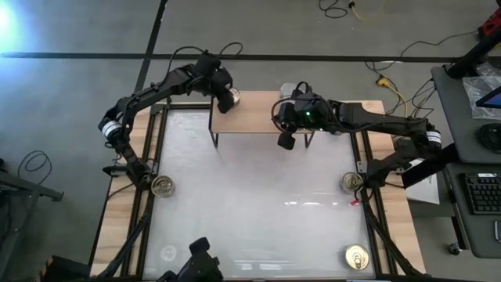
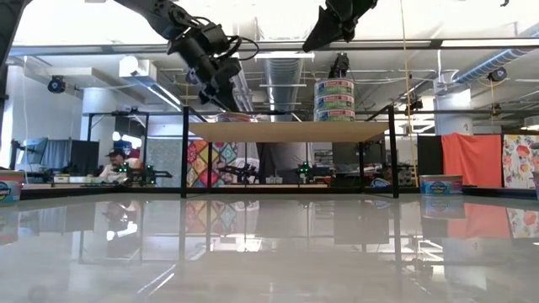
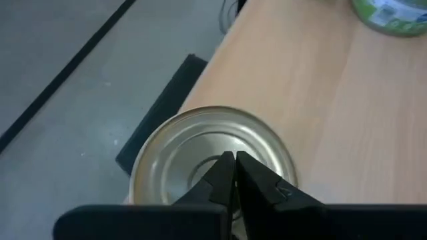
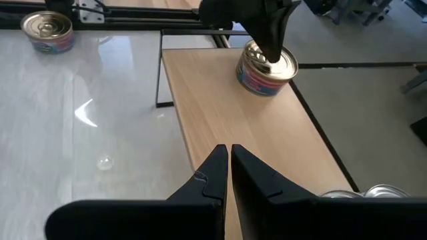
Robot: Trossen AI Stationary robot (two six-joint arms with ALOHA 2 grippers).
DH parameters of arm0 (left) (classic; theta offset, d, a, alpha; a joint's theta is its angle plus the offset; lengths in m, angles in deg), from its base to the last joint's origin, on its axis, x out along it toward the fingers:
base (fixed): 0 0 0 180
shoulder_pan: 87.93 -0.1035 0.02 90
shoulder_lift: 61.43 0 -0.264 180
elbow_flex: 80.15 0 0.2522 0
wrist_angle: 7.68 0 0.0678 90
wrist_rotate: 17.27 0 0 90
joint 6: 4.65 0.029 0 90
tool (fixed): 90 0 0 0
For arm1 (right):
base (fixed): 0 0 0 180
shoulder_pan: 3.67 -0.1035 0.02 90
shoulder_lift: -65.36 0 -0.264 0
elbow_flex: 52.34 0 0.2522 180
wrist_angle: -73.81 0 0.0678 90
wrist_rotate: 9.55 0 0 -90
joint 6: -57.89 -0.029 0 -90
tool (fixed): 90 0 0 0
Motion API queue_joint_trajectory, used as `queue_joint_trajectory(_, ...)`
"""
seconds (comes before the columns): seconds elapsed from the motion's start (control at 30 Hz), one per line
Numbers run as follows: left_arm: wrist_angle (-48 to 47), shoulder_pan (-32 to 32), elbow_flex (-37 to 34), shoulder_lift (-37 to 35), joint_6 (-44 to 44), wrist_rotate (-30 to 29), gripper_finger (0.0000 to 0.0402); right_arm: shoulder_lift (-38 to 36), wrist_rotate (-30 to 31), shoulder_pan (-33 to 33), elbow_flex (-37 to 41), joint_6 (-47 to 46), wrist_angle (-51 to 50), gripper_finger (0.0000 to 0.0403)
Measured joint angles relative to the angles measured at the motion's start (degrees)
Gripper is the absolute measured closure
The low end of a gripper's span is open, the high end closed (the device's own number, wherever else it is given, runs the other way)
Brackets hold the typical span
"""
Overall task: Stack canned seafood by type on shelf
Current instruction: Put the top left blue-pink tuna can on the shelf
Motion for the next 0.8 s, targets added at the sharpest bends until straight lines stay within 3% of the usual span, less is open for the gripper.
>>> queue_joint_trajectory(0.1,0.22,-0.20,-0.07,0.61,0.05,-2.90,0.0401,0.05,0.00,0.00,0.00,0.01,0.15,0.0390)
queue_joint_trajectory(0.8,0.76,1.20,0.00,1.62,-1.23,-0.87,0.0401,0.09,0.00,0.00,0.00,-0.18,0.34,0.0390)
